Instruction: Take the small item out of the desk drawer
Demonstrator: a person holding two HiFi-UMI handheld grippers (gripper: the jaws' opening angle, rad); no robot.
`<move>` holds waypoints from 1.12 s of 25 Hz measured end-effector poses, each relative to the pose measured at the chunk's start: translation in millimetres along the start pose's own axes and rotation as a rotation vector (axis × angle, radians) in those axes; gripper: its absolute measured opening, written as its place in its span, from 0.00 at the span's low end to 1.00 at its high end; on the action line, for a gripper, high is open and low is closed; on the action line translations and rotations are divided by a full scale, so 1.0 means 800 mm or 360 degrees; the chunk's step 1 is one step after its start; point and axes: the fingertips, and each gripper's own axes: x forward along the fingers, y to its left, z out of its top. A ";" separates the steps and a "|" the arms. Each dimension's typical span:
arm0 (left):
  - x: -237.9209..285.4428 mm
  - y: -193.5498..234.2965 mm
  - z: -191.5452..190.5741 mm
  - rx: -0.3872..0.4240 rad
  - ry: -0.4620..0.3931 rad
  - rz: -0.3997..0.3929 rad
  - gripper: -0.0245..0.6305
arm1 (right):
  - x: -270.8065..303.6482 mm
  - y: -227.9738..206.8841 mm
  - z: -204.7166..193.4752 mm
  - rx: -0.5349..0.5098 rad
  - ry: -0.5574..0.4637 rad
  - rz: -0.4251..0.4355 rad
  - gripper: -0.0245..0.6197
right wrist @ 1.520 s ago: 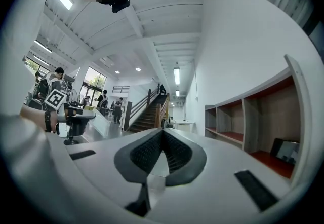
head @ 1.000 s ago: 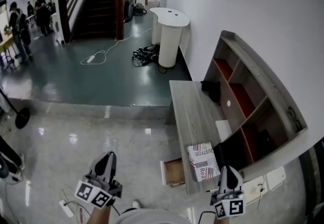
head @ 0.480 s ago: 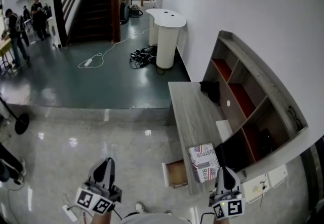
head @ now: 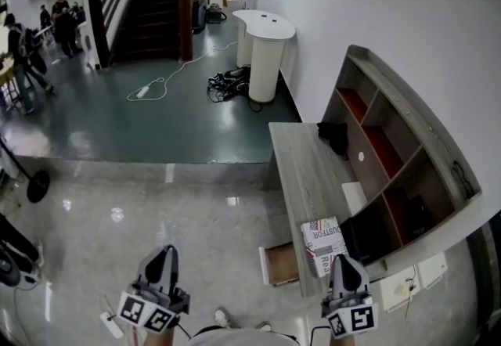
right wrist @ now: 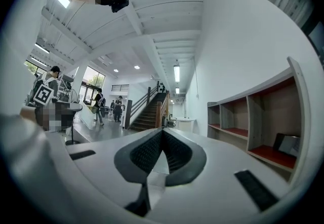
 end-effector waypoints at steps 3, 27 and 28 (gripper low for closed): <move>-0.015 0.006 0.004 0.0006 -0.0008 0.0024 0.06 | 0.007 0.016 0.003 -0.0012 0.0004 0.0051 0.07; -0.026 0.002 0.009 -0.0006 -0.0015 0.0000 0.06 | 0.035 0.074 0.033 -0.0139 -0.0017 0.0273 0.07; -0.025 0.003 0.008 -0.0007 -0.0014 0.0001 0.06 | 0.036 0.073 0.032 -0.0139 -0.0018 0.0274 0.07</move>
